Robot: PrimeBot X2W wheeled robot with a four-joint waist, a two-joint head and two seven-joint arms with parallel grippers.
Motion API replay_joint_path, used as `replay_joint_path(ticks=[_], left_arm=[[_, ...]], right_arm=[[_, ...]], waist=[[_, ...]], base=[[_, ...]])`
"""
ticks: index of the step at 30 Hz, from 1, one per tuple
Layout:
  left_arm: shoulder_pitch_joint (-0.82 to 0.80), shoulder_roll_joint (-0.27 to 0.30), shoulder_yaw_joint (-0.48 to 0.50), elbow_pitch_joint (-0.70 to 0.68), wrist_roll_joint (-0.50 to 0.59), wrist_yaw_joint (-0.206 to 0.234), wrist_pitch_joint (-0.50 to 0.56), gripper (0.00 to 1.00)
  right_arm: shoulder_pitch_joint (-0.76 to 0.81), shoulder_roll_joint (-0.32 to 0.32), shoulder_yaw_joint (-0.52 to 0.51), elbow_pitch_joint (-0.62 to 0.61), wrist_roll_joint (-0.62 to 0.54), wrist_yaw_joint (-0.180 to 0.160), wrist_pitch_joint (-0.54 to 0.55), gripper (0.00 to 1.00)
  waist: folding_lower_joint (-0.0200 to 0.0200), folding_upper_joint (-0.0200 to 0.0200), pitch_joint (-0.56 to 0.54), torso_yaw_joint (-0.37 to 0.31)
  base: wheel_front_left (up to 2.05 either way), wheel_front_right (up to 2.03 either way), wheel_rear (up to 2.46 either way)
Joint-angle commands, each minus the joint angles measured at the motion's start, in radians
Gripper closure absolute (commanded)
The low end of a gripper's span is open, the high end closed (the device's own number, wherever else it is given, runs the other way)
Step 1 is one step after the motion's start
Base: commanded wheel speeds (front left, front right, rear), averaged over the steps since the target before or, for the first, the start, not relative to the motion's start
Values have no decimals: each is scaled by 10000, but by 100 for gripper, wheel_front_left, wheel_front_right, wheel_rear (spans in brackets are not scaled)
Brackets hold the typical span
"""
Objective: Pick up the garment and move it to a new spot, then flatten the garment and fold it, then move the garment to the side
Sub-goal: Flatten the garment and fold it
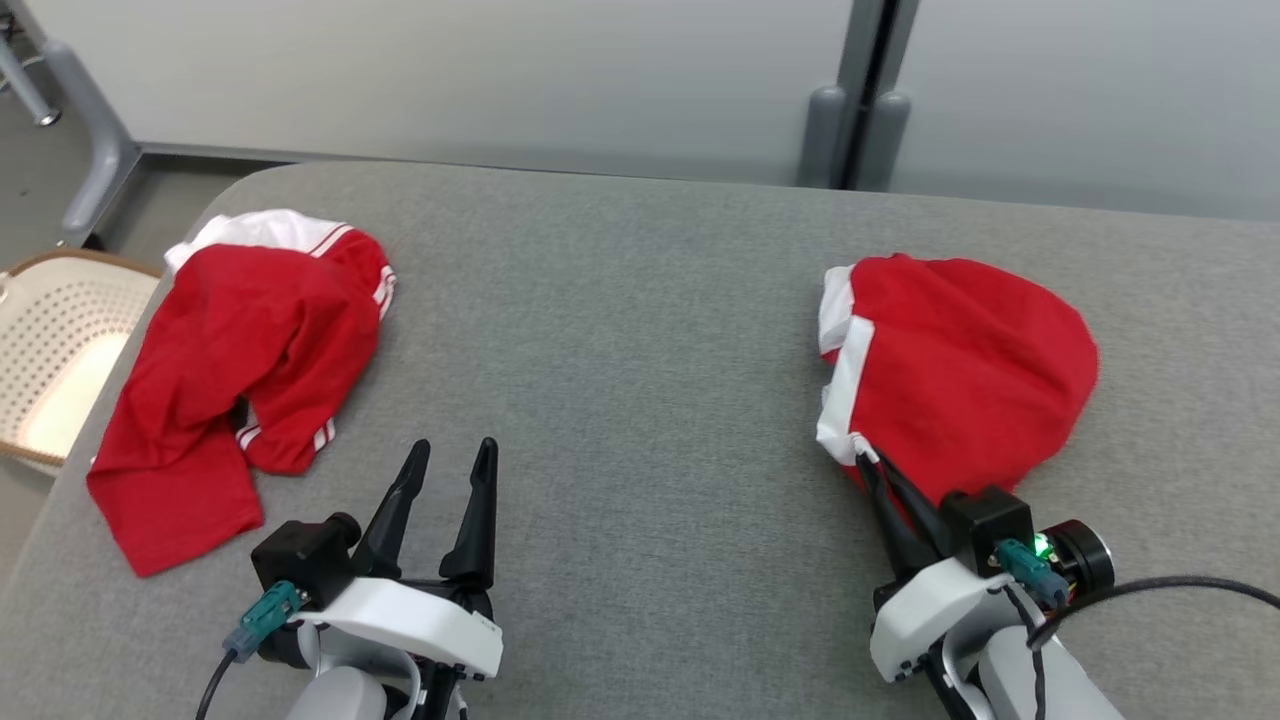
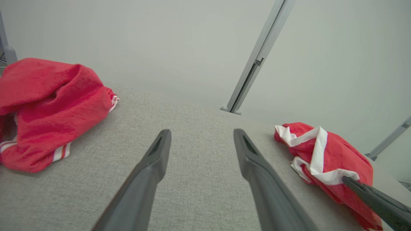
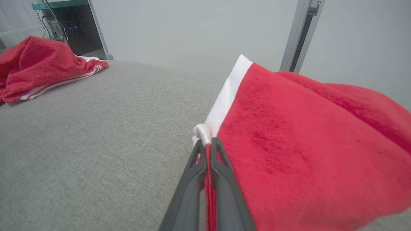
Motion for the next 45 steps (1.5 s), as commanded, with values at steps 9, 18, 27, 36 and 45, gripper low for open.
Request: replay_joint_path(ticks=[9,18,27,36,45], left_arm=[[175,36,419,-11,214,-54,-4,0],[-150,36,168,103,42,-64,-4,0],[-396,37,-89,278,-119,-17,-2,0],[-580,37,-176,159,-151,-75,-2,0],[-1104,31,-467,-29,-468,-269,-2,0]], right_arm=[[1827,-2496,2067,-3289,1314,-17,1334,100],[3122,-5535,2059,-5382,2004,-17,2910,100],[3321,-5057,-634,-4810,1621,-17,3319,0],[2975,-2327,-2819,-5223,464,-17,1452,0],[2784,-483,-2915,-5164,-96,-17,-36,0]], waist=[[0,0,-627,-1808],[0,0,-475,-2245],[0,0,-358,-2129],[0,0,-365,-1962],[0,0,144,-2109]], base=[[0,0,0],[0,0,0],[0,0,0],[0,0,0],[0,0,0]])
